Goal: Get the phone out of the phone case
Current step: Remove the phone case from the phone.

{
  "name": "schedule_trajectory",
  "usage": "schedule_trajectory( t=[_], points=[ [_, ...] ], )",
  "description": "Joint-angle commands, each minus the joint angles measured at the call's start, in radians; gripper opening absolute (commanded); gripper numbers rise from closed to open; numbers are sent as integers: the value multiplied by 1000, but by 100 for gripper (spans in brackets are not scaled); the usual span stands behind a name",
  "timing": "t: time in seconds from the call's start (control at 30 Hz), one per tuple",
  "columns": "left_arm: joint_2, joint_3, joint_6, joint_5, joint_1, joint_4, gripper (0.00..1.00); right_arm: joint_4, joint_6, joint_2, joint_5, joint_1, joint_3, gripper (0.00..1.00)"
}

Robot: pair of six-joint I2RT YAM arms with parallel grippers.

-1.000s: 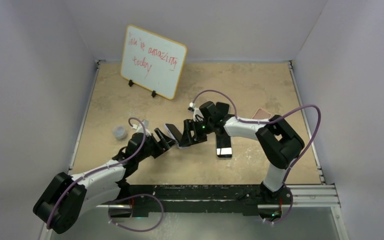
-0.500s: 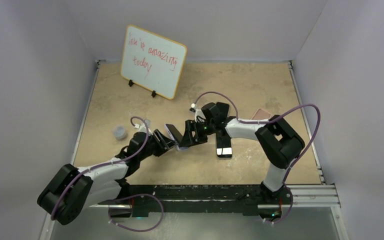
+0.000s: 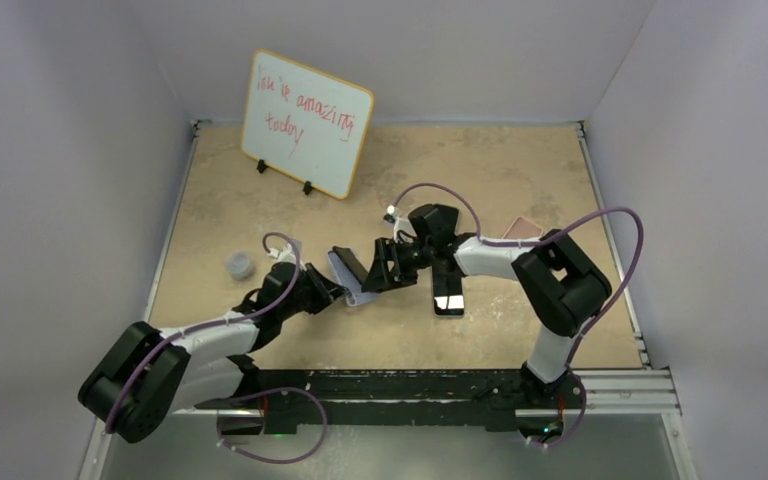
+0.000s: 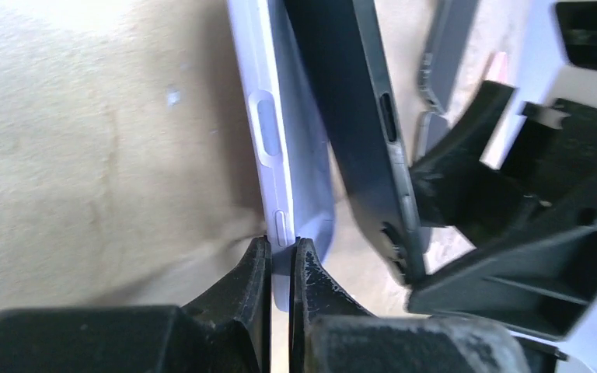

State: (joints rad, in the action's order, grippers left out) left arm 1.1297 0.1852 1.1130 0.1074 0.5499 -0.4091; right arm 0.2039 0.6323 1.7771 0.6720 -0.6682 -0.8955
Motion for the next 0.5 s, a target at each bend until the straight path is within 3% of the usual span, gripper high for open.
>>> schedule_trajectory(
  t=[0.0,0.27,0.47],
  points=[
    [16,7,-58,-97,-7,104,0,-83,-69,-73,6,5,-60,0],
    [-4,10,-56,-131,-7,141,0,-294,-193,-144,-46,5,-93,0],
    [-59,25,-77,-196,-7,260,0,-389,-274,-171,-76,4,-134,0]
  ],
)
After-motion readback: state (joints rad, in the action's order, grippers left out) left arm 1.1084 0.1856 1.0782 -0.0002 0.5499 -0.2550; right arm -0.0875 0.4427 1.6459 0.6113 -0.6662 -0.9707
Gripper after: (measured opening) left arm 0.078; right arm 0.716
